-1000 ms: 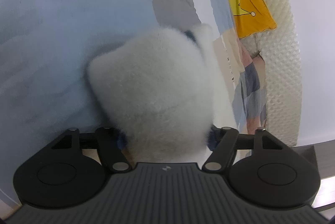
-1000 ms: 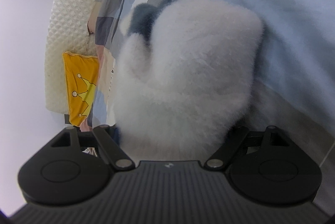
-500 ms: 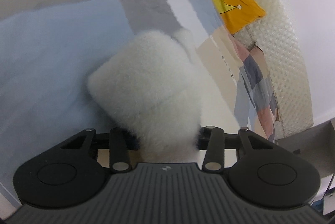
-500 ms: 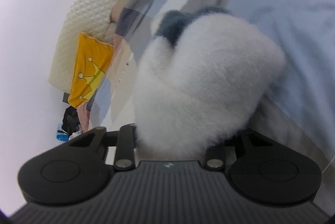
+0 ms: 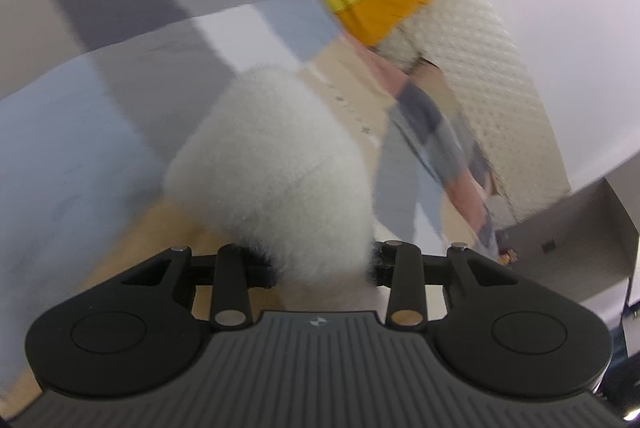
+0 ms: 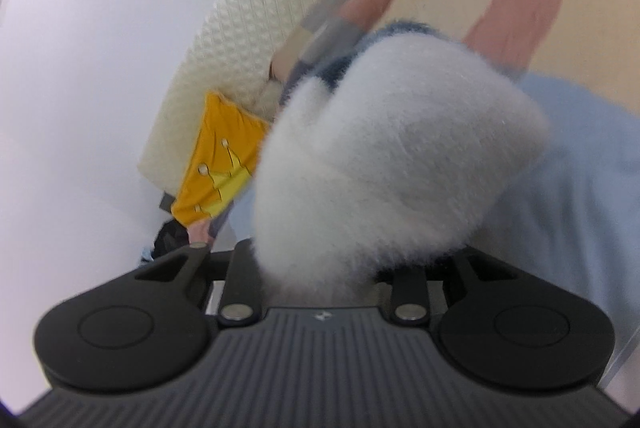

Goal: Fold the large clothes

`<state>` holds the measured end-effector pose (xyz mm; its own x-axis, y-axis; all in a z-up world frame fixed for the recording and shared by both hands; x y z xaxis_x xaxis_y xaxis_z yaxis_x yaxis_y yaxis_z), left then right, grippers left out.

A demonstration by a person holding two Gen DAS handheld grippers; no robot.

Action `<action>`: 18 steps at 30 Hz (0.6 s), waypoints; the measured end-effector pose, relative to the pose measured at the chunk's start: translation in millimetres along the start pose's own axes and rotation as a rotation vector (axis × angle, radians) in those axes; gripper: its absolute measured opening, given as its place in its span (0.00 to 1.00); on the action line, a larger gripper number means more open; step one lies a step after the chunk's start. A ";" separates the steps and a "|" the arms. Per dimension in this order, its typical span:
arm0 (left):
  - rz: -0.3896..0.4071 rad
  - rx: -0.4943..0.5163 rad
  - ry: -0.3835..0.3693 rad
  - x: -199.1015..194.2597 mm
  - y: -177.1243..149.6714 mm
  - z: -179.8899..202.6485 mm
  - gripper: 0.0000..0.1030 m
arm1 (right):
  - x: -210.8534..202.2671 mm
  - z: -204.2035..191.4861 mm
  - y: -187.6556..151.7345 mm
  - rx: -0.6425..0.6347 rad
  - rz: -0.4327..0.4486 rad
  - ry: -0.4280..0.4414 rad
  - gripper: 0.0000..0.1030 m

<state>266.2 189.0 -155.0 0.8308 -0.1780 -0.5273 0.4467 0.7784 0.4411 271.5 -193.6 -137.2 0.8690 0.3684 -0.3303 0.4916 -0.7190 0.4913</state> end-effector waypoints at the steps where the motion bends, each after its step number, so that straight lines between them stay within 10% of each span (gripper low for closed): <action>1: -0.004 0.014 -0.008 5.8 1.9 13.5 0.40 | -1.0 -1.1 10.0 0.002 0.009 0.002 0.33; 18: -0.105 0.218 -0.097 179.2 7.4 212.0 0.40 | 63.1 44.1 182.4 0.114 0.110 -0.035 0.33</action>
<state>488.8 35.3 -92.3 0.7995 -0.3162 -0.5107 0.5843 0.6064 0.5394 413.6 -327.5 -104.0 0.9139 0.2642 -0.3082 0.3819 -0.8169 0.4322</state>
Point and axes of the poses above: each gripper's, at about its wrist camera, not at the fingertips, and x roughly the way its jaws point, z to its right, y to its top, the point moved 6 cm from there along x, roughly the way its jaws point, and after that the axes turned 1 degree about -y, right-handed, at the moved point
